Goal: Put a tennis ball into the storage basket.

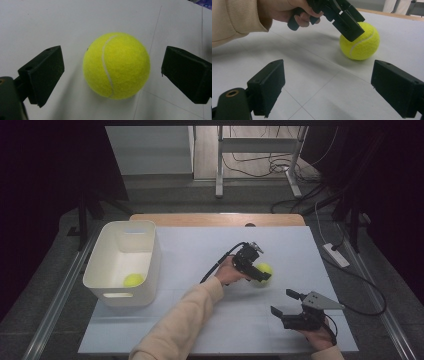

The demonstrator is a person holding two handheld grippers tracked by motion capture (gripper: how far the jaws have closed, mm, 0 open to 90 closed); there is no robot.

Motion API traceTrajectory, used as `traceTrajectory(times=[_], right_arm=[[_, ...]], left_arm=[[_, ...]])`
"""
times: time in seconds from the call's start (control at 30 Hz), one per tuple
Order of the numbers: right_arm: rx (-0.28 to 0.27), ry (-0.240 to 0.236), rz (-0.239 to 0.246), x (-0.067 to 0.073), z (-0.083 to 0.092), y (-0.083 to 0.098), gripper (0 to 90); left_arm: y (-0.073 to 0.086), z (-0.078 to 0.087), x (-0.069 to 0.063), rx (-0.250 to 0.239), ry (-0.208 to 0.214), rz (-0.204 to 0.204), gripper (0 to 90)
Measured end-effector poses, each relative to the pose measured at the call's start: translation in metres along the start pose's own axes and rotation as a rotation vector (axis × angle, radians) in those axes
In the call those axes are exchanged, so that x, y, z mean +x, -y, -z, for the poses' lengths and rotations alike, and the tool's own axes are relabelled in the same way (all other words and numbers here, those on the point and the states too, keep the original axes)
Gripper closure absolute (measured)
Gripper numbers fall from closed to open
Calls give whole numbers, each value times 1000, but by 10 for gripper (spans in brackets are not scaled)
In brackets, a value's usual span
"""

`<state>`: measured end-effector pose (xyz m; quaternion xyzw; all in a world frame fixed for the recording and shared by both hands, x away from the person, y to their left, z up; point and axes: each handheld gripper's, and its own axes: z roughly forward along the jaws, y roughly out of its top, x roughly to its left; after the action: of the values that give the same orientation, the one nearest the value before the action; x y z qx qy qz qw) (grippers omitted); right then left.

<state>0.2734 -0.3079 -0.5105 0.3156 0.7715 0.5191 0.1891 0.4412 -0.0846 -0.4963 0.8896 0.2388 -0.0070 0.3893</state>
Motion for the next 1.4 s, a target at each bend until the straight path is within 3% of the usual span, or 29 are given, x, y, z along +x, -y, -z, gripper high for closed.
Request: traceTrajectory(times=[0.3, 0.4, 0.5, 0.77, 1.4], right_arm=[[-1, 0, -4, -1, 0, 1, 122], [-2, 0, -3, -1, 0, 0, 122], [-2, 0, -3, -1, 0, 1, 122], [-2, 1, -4, -1, 1, 1, 122], [-3, 1, 1, -1, 0, 0, 122]], left_arm=[[3, -10, 0, 29, -5, -6, 86], [3, -11, -2, 40, -19, -22, 152], [3, -11, -4, 35, -5, -37, 255], [2, -9, -7, 48, -20, -53, 268], [0, 10, -7, -4, -29, -69, 271]])
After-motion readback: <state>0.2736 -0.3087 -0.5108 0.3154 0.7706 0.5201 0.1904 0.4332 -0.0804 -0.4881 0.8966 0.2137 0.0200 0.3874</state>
